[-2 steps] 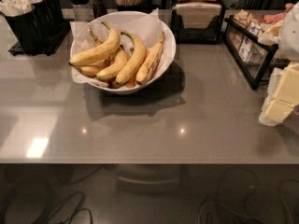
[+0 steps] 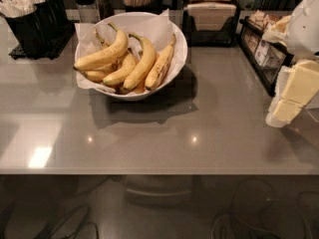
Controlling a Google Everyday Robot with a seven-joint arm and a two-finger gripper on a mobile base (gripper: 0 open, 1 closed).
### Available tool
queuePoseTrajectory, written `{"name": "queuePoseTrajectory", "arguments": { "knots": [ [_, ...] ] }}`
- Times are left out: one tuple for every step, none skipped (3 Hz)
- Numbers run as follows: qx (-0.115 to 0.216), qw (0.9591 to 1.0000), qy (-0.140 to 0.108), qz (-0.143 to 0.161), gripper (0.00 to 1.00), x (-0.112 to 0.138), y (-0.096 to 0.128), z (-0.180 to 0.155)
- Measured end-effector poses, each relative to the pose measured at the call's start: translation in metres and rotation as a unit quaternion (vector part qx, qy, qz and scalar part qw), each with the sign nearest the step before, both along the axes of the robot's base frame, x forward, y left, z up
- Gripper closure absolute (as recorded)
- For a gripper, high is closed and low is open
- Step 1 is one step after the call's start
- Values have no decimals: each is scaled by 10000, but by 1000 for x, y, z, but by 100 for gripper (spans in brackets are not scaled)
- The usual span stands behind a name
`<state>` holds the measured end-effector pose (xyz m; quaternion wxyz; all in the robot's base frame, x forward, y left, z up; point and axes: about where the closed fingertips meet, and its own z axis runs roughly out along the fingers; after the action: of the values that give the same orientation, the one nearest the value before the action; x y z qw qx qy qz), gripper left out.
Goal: Pick banana from white bowl
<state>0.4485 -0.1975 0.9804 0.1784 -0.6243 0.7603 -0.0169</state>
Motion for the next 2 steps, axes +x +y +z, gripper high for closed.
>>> {"name": "queuePoseTrajectory", "arguments": {
  "knots": [
    [564, 9950, -180, 803, 0, 27, 50, 16],
    [1107, 9777, -382, 1742, 0, 46, 116, 44]
  ]
}}
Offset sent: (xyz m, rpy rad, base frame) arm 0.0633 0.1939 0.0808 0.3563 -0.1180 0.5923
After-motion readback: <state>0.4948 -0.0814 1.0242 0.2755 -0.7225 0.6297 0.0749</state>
